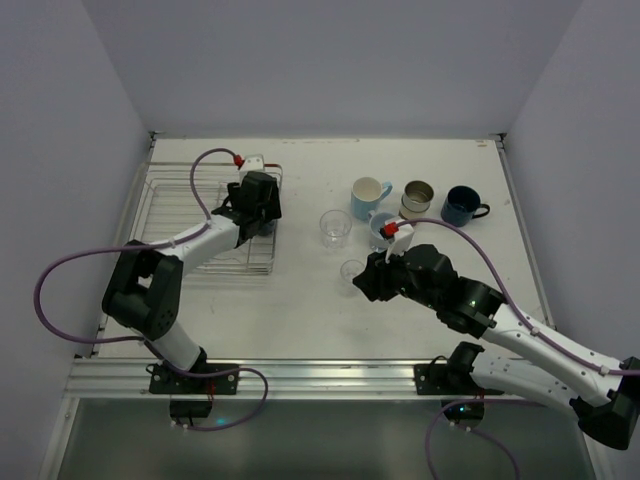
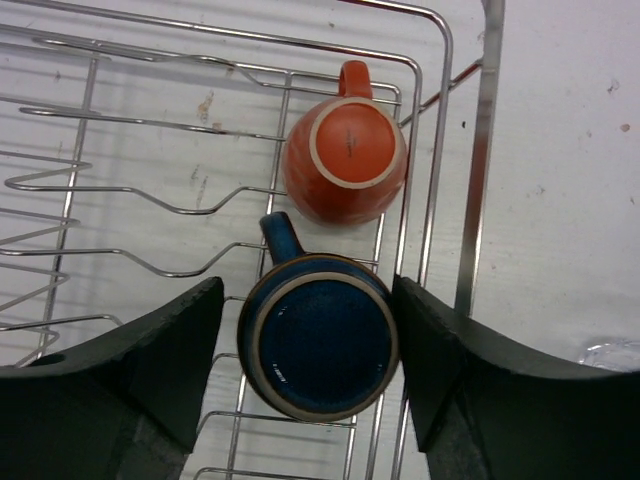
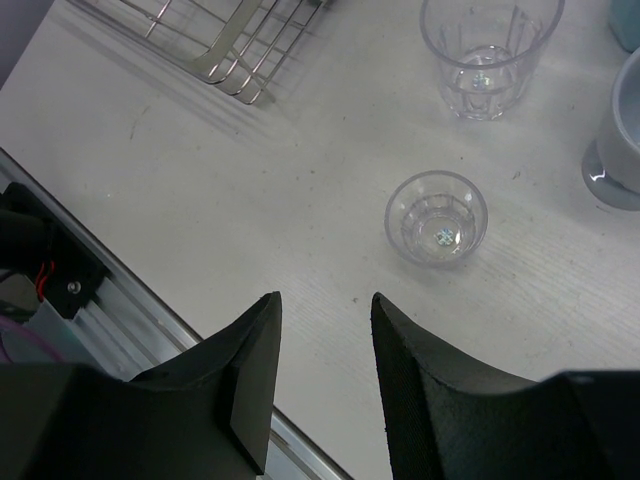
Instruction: Unload the cups from the dish rack
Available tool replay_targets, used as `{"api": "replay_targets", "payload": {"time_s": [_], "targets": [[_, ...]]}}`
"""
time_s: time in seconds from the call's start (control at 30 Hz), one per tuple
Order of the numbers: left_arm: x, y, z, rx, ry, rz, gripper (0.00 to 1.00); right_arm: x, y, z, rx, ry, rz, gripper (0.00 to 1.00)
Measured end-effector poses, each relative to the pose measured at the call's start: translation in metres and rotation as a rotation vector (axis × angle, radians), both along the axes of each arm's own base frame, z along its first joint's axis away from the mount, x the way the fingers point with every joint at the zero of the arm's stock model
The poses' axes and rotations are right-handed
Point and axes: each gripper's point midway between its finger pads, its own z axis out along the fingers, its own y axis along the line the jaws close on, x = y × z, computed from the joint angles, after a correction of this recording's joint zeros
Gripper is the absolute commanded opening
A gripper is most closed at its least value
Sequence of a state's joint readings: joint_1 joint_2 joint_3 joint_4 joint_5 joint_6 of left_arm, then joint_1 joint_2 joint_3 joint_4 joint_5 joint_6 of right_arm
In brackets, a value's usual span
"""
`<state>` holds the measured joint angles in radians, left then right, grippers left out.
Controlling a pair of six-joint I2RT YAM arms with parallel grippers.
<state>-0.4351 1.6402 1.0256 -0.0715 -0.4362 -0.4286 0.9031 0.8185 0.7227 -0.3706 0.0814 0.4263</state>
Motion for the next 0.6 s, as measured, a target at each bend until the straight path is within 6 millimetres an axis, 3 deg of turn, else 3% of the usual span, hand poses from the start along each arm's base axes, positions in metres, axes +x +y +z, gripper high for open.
{"api": "replay_targets", "payload": {"time_s": [0.1, 0.27, 0.33, 0.43, 0.47, 0.6], "targets": [[0.0021, -0.0023, -0.0010, -0.008, -0.004, -0.006, 0.57, 0.0002, 0.0010, -0.0002, 0.001, 0.001, 0.002, 0.44], [0.0038, -0.0044, -0.0013, -0.013, -0.009, -0.012, 0.71, 0.0004, 0.0020, -0.0027, -0.005, 0.007, 0.004, 0.44], [0.0039, -0.0040, -0.0020, -0.017, -0.008, -0.009, 0.71, 0.0004, 0.0022, -0.0024, -0.004, 0.007, 0.005, 0.44], [0.0042, -0.0048, -0.0034, -0.029, -0.014, -0.006, 0.48, 0.0003, 0.0022, -0.0024, -0.004, 0.007, 0.006, 0.44], [0.0048, -0.0053, -0.0028, -0.030, -0.019, -0.008, 0.32, 0.0003, 0.0022, -0.0025, -0.004, 0.007, 0.006, 0.44], [0.0020, -0.0047, -0.0011, -0.032, -0.031, -0.013, 0.12, 0.0004, 0.0030, -0.0041, -0.008, 0.012, 0.008, 0.44]]}}
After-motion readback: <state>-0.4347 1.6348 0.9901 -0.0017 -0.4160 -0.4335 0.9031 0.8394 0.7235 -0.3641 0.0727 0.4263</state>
